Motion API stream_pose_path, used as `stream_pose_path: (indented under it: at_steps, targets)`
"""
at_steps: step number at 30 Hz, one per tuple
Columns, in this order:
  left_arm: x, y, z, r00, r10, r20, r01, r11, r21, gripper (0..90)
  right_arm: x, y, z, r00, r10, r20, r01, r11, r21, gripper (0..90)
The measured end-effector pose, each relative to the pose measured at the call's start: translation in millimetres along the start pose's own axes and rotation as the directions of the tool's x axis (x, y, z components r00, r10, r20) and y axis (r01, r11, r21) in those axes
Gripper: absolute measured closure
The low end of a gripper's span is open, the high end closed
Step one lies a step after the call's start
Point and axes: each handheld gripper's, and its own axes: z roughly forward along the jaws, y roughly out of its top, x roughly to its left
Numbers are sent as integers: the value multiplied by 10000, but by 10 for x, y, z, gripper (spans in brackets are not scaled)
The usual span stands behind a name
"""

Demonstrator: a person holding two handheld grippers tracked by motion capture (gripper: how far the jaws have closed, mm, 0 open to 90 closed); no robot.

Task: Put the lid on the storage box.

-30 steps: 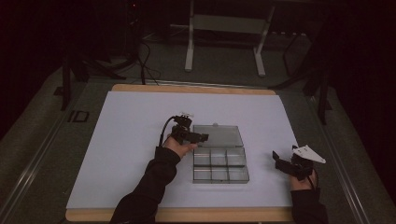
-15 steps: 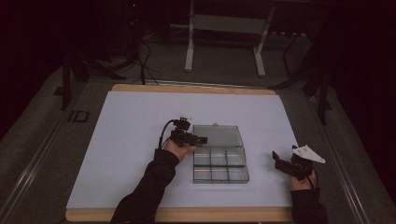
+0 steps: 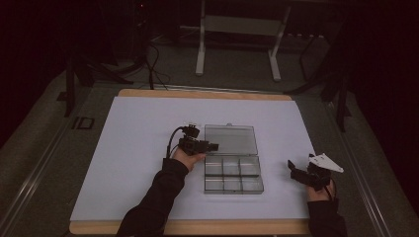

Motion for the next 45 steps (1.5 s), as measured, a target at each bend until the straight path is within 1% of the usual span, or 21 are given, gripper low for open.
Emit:
stream_pose_path:
  at_steps: [2, 5, 6, 9, 12, 17, 19, 21, 23, 26, 28, 31, 33, 34, 35, 36, 37, 38, 39, 41, 45]
  targets:
    - [18, -9, -35, 9999, 11, 129, -8, 9998, -210, 506, 1, 1, 3, 10000, -21, 6, 21, 10000, 32, 142]
    - [41, -18, -87, 9992, 256, 311, -241, 9986, -473, 561, 9, 8, 15, 10000, -72, 16, 72, 9999, 140, 142]
    - [47, -17, -103, 9989, 260, 401, -237, 9982, -555, 589, 15, 10, 18, 9999, -129, 44, 128, 9997, 207, 142]
    - [78, -12, -149, 9971, 330, 692, -279, 9969, -733, 647, 24, 16, 25, 9998, -186, 69, 183, 9994, 291, 142]
    - [72, -6, -188, 9960, 450, 775, -385, 9958, -829, 695, 31, 23, 30, 9997, -238, 51, 236, 9991, 342, 141]
    - [31, -4, -257, 9935, 832, 779, -750, 9919, -1024, 748, 112, 99, 30, 9983, -397, -429, 411, 9986, 329, 141]
    - [29, -7, -266, 9928, 908, 775, -824, 9911, -1048, 764, 157, 141, 21, 9962, -593, -637, 609, 9979, 240, 141]
    - [16, -19, -286, 9909, 1127, 741, -1037, 9879, -1154, 772, 207, 191, 11, 9934, -804, -818, 818, 9965, 144, 141]
    - [10, -30, -294, 9896, 1215, 765, -1113, 9858, -1258, 777, 243, 244, 5, 9902, -791, -1150, 807, 9967, 97, 140]
    - [12, -44, -309, 9874, 1349, 823, -1230, 9830, -1362, 791, 296, 337, -11, 9858, -834, -1458, 833, 9965, -66, 137]
    - [8, -52, -319, 9860, 1437, 850, -1309, 9814, -1405, 797, 334, 401, -25, 9832, -1001, -1523, 981, 9950, -211, 137]
    - [-14, -65, -338, 9820, 1738, 742, -1614, 9756, -1490, 801, 381, 505, -31, 9782, -1026, -1805, 977, 9946, -355, 133]
    - [-23, -74, -345, 9800, 1866, 695, -1744, 9728, -1526, 801, 405, 575, -24, 9742, -868, -2082, 823, 9961, -302, 134]
    - [-25, -77, -347, 9797, 1889, 675, -1769, 9721, -1538, 801, 415, 610, -14, 9680, -821, -2370, 790, 9966, -226, 134]
    - [-26, -79, -349, 9791, 1923, 664, -1803, 9713, -1548, 801, 429, 635, -4, 9641, -795, -2534, 796, 9968, -98, 135]
    - [-26, -82, -351, 9783, 1961, 665, -1839, 9704, -1565, 803, 461, 672, 13, 9627, -878, -2558, 905, 9959, -11, 135]
    - [-27, -85, -353, 9772, 2017, 663, -1892, 9690, -1592, 803, 479, 693, 22, 9585, -946, -2690, 977, 9952, -16, 130]
    - [-27, -88, -353, 9776, 1994, 672, -1866, 9692, -1608, 804, 512, 723, 41, 9498, -1094, -2932, 1123, 9936, -69, 124]
    - [-25, -90, -353, 9776, 1989, 686, -1858, 9692, -1619, 804, 544, 745, 53, 9509, -1120, -2885, 1129, 9935, -137, 133]
    - [-20, -89, -353, 9776, 1985, 697, -1853, 9693, -1619, 805, 592, 787, 87, 9447, -1055, -3105, 1072, 9942, -116, 131]
    - [-14, -90, -355, 9759, 2053, 745, -1911, 9679, -1635, 807, 688, 869, 194, 9418, -925, -3231, 926, 9956, -151, 151]
